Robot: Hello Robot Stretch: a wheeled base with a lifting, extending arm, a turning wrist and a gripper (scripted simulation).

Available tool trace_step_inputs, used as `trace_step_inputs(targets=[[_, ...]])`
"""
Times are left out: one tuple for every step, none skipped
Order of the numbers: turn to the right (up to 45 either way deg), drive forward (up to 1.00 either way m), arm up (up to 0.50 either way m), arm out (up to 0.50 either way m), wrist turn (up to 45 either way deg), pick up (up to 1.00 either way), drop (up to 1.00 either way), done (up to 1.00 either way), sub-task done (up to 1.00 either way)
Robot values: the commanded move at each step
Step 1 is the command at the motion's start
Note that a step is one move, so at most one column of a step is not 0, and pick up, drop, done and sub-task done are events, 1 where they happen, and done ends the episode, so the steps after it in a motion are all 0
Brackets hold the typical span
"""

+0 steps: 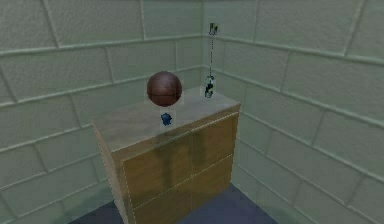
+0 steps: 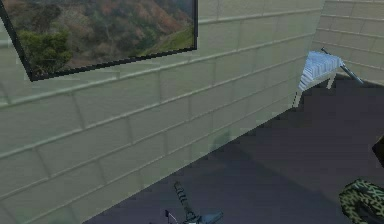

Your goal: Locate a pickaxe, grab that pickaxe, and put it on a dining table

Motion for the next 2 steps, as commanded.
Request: trace_step_inputs(targets=[[0.0,0.00,0.00,0.00,30.0,0.00,0.00,0.00,0.00],[0.0,0.00,-0.30,0.00,0.0,0.00,0.00,0.00,0.00]])
